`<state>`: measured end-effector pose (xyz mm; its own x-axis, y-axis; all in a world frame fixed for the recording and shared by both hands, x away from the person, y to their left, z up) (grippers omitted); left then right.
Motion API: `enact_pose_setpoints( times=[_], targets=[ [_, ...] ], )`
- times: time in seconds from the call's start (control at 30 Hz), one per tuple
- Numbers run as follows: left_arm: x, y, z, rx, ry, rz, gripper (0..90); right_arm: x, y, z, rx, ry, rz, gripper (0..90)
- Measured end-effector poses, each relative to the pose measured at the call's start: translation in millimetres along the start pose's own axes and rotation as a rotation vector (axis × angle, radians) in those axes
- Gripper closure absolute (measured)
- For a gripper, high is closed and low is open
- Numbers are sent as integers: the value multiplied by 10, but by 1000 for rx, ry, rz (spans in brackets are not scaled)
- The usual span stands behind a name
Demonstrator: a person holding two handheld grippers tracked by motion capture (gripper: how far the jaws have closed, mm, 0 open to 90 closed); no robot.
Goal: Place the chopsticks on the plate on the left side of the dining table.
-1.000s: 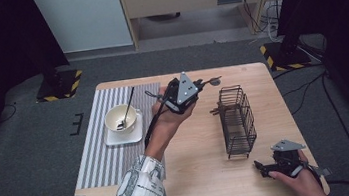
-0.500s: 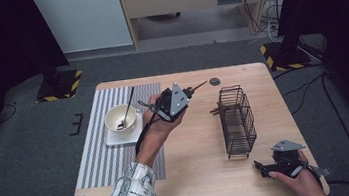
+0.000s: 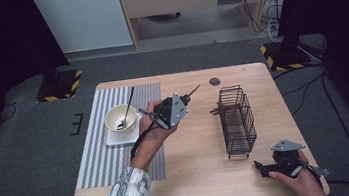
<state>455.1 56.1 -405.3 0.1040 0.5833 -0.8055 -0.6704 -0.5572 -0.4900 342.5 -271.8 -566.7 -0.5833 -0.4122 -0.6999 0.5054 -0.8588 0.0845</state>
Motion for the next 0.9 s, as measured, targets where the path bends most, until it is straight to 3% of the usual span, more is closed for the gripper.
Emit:
enact_pose_setpoints(
  times=[0.2, 0.9],
  targets=[
    [59, 54, -7, -8, -19, -43, 833, 0, 1, 0, 0, 0, 1, 2],
    [292, 45, 94, -28, -30, -13, 834, 0, 0, 0, 0, 0, 0, 2]
  ],
)
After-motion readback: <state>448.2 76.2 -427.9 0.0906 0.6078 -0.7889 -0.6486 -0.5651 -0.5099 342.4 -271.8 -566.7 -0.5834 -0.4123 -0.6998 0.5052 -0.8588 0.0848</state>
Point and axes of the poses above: each handheld gripper's, and its own axes: z roughly backward along the jaws, x roughly out of its underside, y roughly to its right, the point moved 4 cm from there along -z, roughly forward along the jaws, and after that the axes turned 7 degrees about z, right-handed, at the moved point
